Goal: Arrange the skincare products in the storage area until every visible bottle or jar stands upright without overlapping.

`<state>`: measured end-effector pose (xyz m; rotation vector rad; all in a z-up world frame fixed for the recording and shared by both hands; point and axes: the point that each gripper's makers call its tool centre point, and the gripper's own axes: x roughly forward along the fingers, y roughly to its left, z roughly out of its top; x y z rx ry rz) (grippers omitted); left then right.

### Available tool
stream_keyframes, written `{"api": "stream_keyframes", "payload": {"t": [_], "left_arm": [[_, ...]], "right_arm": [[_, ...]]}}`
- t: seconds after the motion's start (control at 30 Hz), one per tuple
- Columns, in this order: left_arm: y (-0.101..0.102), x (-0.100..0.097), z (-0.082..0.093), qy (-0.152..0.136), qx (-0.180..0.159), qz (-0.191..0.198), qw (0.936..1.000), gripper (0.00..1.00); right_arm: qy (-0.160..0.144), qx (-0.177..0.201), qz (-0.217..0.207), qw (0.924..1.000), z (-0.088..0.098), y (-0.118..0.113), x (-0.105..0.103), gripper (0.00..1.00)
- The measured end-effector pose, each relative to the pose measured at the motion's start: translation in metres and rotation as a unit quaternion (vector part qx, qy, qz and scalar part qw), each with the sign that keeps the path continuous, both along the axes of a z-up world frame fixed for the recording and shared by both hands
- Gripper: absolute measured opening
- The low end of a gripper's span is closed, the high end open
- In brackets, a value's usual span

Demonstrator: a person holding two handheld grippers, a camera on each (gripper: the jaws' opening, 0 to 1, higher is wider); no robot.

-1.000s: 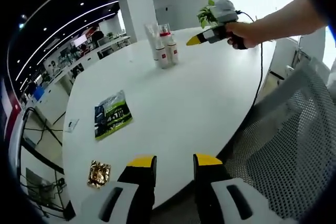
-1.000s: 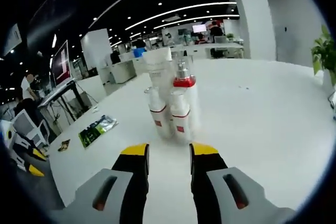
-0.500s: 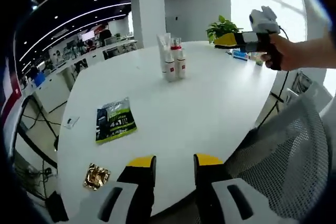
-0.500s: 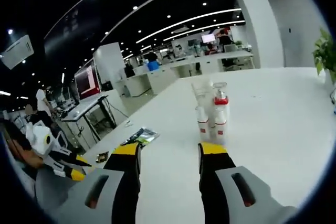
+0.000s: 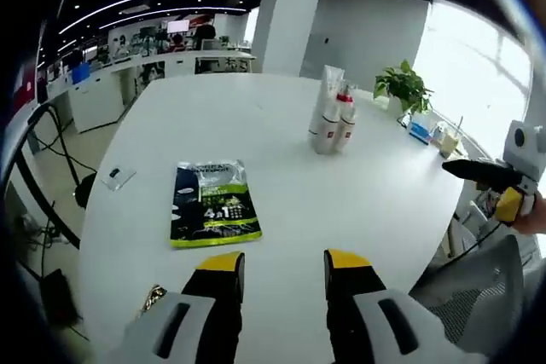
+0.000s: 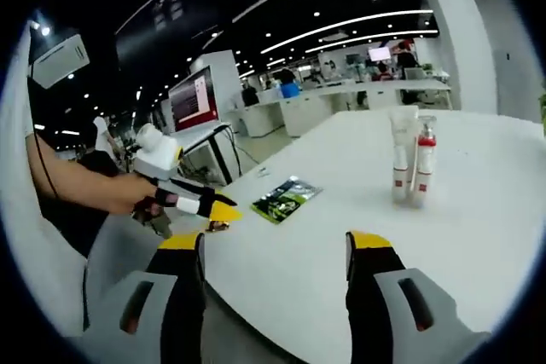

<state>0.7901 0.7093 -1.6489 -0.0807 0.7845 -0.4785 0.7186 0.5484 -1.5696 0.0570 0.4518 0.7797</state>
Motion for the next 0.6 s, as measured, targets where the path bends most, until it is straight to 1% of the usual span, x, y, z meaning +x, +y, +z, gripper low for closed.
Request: {"api": "stream_keyframes", "payload": {"t": [0.03,0.07,0.1,0.17,0.23,0.27,0.3,0.37,0.43,0.47,0.5,0.53,0.57,0.6], "left_arm": [[0.001,0.003,-0.001,0.0,0.001,0.001,1.0,0.41],[0.002,0.011,-0.002,0.002,0.001,0.007,1.0,0.46],[0.003,0.018,-0.004,0.001,0.002,0.01,0.9999,0.54],[0.005,0.033,-0.011,0.005,0.009,0.015,0.9998,0.62],[0.004,0.046,-0.017,0.006,0.014,0.012,0.9998,0.66],[0.003,0.05,-0.02,0.009,0.016,0.011,0.9998,0.68],[0.003,0.056,-0.026,0.013,0.02,0.013,0.9996,0.7],[0.002,0.064,-0.034,0.019,0.03,0.019,0.9992,0.77],[0.003,0.071,-0.04,0.019,0.043,0.026,0.9985,0.81],[0.004,0.074,-0.042,0.017,0.054,0.028,0.998,0.86],[0.01,0.081,-0.045,0.011,0.079,0.031,0.9963,0.9],[0.012,0.085,-0.047,0.008,0.088,0.036,0.9954,0.94],[0.011,0.089,-0.048,0.006,0.08,0.038,0.996,0.97],[0.014,0.096,-0.051,0.007,0.084,0.043,0.9955,0.97]], "right_arm": [[0.002,-0.005,0.0,1.0,-0.001,0.001,-0.002,0.65],[0.007,-0.002,-0.001,1.0,-0.001,0.005,-0.005,0.65],[0.011,-0.007,0.0,0.9999,-0.003,0.009,-0.009,0.65],[0.012,-0.038,0.005,0.9992,-0.01,0.013,-0.015,0.64],[0.024,-0.041,0.011,0.9988,-0.016,0.02,-0.019,0.64],[0.032,-0.053,0.007,0.9981,-0.022,0.022,-0.02,0.64],[0.018,-0.09,0.004,0.9958,-0.027,0.017,-0.018,0.63],[0.013,-0.111,-0.001,0.9938,-0.031,0.015,-0.017,0.61],[0.014,-0.114,-0.009,0.9933,-0.034,0.014,-0.015,0.6],[0.019,-0.131,-0.01,0.9912,-0.039,0.011,-0.015,0.58],[0.023,-0.135,-0.007,0.9906,-0.041,0.011,-0.015,0.57],[0.018,-0.139,-0.009,0.9901,-0.041,0.01,-0.015,0.56],[0.016,-0.14,-0.012,0.99,-0.041,0.01,-0.015,0.56],[0.014,-0.142,-0.014,0.9897,-0.041,0.01,-0.015,0.56]]}}
